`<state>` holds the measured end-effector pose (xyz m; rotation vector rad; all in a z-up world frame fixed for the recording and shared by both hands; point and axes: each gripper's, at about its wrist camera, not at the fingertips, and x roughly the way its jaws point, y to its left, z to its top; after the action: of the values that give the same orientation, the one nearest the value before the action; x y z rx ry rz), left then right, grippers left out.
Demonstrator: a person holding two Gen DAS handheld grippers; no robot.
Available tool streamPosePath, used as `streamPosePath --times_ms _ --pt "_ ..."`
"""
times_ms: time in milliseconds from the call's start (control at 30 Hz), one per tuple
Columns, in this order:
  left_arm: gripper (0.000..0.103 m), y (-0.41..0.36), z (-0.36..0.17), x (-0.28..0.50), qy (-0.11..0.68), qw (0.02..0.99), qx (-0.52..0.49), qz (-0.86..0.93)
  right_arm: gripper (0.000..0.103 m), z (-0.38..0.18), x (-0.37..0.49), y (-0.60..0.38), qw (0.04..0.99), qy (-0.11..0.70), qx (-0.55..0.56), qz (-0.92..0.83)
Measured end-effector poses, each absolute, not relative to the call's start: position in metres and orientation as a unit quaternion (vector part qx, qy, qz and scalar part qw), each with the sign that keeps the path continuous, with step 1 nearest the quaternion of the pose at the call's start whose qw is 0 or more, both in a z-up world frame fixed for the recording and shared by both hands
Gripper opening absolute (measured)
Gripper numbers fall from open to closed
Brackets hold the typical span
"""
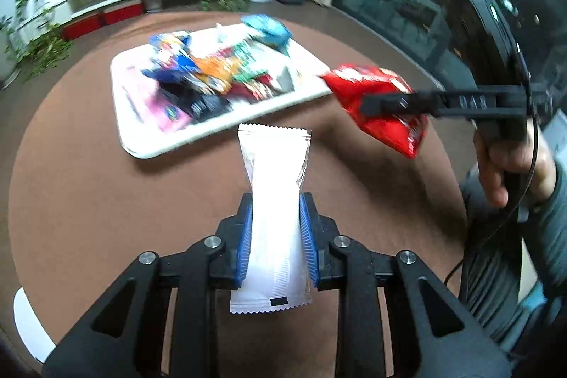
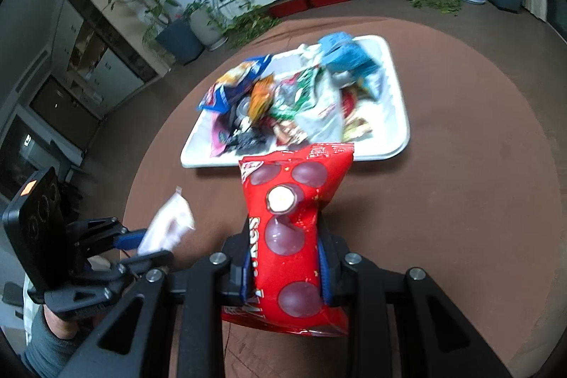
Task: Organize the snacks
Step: 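Carry the red and white packets into the tray and open both tools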
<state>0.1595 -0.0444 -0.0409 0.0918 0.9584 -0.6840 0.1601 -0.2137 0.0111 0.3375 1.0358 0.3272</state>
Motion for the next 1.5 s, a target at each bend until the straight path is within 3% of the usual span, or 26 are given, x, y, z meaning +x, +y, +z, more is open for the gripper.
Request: streamPosePath --times_ms 433,700,1500 --pt "0.023 -0.013 0.024 0.242 0.394 0.873 -0.064 -0.279 0.030 0.058 0.207 -0.232 0.868 0.441 0.176 0.143" --pt "0.023 -0.035 0.037 0.294 0.398 0.878 -0.055 -0.259 0.030 0.069 0.269 -0.206 0.864 0.442 0.180 0.160" --pt "0.024 -0.102 -0.058 0.368 0.459 0.861 -0.015 -0.218 0.031 -0.015 0.333 -0.166 0.842 0.517 0.113 0.106"
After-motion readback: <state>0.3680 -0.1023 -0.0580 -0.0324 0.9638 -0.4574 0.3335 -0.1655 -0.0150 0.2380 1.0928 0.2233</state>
